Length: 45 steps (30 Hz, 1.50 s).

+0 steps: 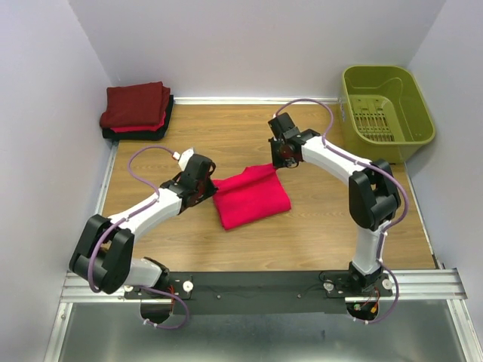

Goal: Fold and stack the t-shirts
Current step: Fold the tshirt

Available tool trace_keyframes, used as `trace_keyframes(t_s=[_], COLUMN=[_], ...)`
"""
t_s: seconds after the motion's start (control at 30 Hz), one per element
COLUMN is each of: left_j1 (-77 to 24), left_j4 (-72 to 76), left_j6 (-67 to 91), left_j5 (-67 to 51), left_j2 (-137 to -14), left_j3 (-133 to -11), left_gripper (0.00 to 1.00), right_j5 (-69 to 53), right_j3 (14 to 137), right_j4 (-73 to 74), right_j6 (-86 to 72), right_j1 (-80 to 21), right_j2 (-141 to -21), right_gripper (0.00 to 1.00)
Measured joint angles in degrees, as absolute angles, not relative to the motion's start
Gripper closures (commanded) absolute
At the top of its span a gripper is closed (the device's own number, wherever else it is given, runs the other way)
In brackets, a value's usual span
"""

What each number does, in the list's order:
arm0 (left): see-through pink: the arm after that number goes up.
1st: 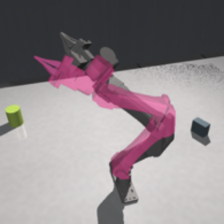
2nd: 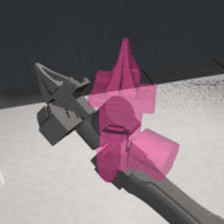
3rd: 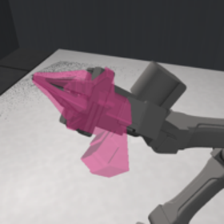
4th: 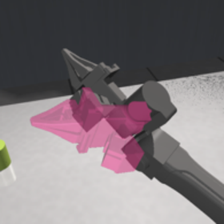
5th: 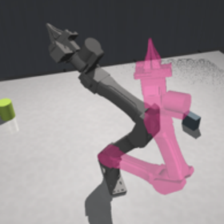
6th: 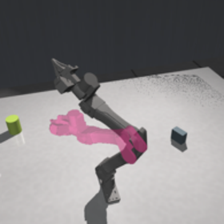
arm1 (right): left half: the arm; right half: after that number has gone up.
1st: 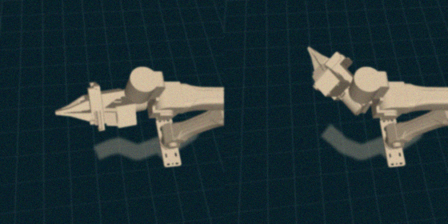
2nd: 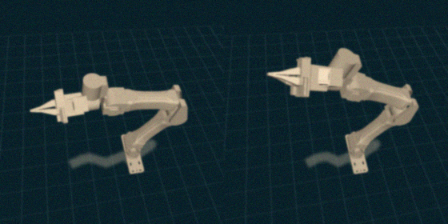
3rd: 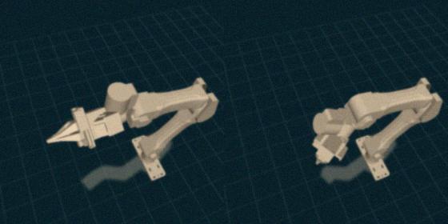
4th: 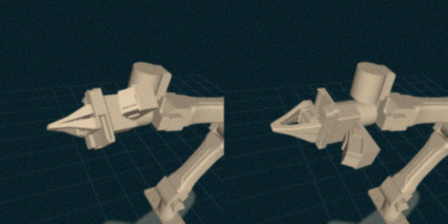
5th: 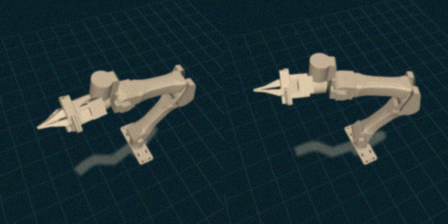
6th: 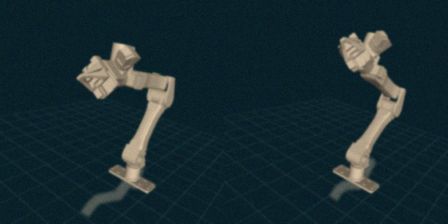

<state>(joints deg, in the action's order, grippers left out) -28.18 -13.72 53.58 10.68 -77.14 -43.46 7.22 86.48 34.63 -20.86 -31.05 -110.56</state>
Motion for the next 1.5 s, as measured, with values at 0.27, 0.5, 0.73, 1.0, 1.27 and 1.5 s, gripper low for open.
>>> trace_keyframes(t_s=[0.27, 0.5, 0.73, 1.0, 1.27, 1.5], left_j1=[-27.0, -27.27, -33.82, -31.03, -24.36, -19.27], left_j4=[-13.08, -14.61, -11.66, -0.3, 12.71, 18.9], left_j6=[55.0, 51.57, 46.48, 45.78, 49.43, 54.02], left_j5=[13.1, 15.46, 12.93, 7.64, 3.53, 0.16], left_j2=[-79.35, -74.74, -68.07, -73.71, -81.62, -86.85], left_j3=[-41.12, -44.23, -43.86, -39.83, -35.73, -30.76], left_gripper=[0.45, 0.25, 0.35, 0.51, 0.66, 0.66], right_j5=[7.46, 4.97, -5.23, -23.38, -35.64, -39.83], right_j3=[86.61, 85.47, 80.97, 78.87, 79.18, 76.03], right_j4=[33.19, 31.09, 26.15, 15.0, -1.13, -12.97], right_j6=[-19.62, -17.67, -15.55, -17.61, -25.06, -32.18], right_j1=[-30.63, -30.24, -29.06, -27.49, -26.63, -24.27], right_j2=[-111.83, -108.53, -102.02, -105.56, -117.97, -124.95], right_gripper=[0.51, 0.52, 0.55, 0.55, 0.55, 0.55])
